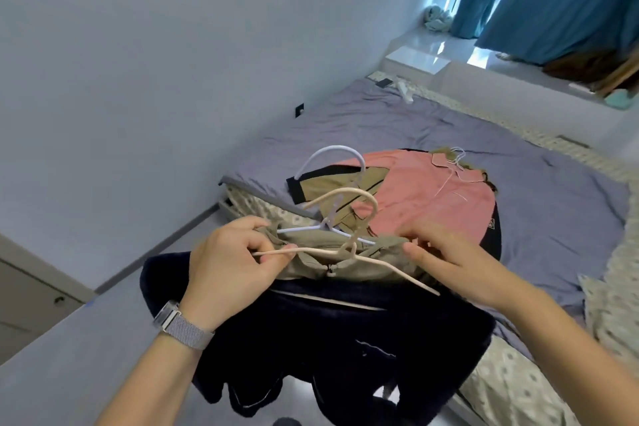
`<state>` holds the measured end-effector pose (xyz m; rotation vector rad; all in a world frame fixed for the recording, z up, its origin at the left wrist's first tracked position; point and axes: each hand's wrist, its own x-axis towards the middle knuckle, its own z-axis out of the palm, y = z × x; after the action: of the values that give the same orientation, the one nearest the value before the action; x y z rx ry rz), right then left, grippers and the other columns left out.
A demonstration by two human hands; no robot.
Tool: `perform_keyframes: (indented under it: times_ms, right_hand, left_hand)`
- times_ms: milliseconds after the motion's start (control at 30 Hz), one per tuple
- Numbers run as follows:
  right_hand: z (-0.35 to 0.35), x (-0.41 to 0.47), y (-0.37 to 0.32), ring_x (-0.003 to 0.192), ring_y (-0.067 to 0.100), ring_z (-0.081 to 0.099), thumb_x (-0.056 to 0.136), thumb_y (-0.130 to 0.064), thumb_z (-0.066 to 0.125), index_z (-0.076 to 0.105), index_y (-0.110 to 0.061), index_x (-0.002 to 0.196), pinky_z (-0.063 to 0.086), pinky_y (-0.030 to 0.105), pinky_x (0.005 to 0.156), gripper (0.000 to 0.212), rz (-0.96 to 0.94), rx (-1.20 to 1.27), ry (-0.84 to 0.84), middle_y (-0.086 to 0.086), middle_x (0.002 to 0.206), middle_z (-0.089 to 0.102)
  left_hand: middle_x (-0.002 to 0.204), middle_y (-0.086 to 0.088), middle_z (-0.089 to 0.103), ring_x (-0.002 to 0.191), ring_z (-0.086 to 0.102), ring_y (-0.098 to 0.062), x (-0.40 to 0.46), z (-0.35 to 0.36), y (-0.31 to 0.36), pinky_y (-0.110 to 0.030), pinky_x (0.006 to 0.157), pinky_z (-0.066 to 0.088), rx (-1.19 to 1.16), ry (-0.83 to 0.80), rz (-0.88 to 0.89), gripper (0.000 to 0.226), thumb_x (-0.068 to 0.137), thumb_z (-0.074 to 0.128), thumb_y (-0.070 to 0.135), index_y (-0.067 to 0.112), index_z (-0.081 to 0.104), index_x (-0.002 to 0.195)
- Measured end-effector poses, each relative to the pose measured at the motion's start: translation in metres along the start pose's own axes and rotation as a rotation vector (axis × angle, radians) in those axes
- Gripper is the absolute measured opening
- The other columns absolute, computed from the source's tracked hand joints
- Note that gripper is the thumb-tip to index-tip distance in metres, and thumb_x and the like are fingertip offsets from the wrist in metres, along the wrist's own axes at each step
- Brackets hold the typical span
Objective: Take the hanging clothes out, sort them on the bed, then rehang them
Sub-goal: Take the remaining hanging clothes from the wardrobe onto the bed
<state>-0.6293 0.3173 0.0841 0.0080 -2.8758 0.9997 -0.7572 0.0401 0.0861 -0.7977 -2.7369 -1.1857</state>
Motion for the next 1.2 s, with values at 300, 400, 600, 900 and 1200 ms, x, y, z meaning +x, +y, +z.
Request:
perform_keyframes:
  times_ms: [300,400,600,900,1200]
  right_hand:
    - [-0.009,-0.025,0.042,0.067,0.002,0.05,0.094,-0.049,0.045,0.065,-0.019,0.091,0.043,0.023,0.066,0.036,0.198,0.158,-0.056,-0.005,0.076,0.06]
    - [-0.02,-0.022,0.067,0.063,0.006,0.045,0.088,-0.059,0.048,0.064,-0.017,0.079,0.041,0.027,0.063,0.046,0.272,0.263,0.012,-0.007,0.067,0.053]
    - [-0.077,-0.009,0.105,0.051,-0.002,0.046,0.085,-0.023,0.07,0.07,-0.028,0.061,0.035,0.014,0.054,0.024,0.387,0.455,0.093,-0.014,0.053,0.058]
    - [-0.171,0.07,0.159,0.057,0.005,0.043,0.081,-0.034,0.072,0.071,-0.008,0.078,0.033,0.024,0.056,0.026,0.349,0.287,0.294,-0.004,0.061,0.055]
    - [-0.208,0.149,0.214,0.056,0.006,0.045,0.078,-0.039,0.075,0.073,-0.014,0.073,0.034,0.023,0.056,0.026,0.446,0.32,0.355,-0.003,0.059,0.058]
  left_hand:
    - [0.069,0.01,0.059,0.068,0.06,-0.002,0.051,0.057,0.031,-0.03,0.058,0.05,-0.07,-0.169,0.216,0.048,0.065,0.06,0.059,0.017,0.053,0.044]
    - [0.082,0.017,0.062,0.077,0.061,-0.002,0.076,0.077,0.041,-0.029,0.068,0.05,-0.08,-0.201,0.203,0.044,0.063,0.064,0.059,0.021,0.053,0.042]
    - [0.096,0.021,0.053,0.092,0.051,-0.007,0.131,0.113,0.072,-0.008,0.078,0.033,-0.057,-0.185,0.265,0.046,0.059,0.058,0.066,0.025,0.052,0.038]
    - [0.083,0.006,0.042,0.081,0.046,-0.014,0.225,0.134,0.104,-0.011,0.069,0.032,-0.073,-0.114,0.234,0.041,0.065,0.082,0.039,0.015,0.058,0.042]
    - [0.082,0.01,0.04,0.078,0.047,-0.014,0.326,0.181,0.106,-0.033,0.071,0.04,-0.091,-0.232,0.337,0.049,0.059,0.058,0.065,0.018,0.054,0.045]
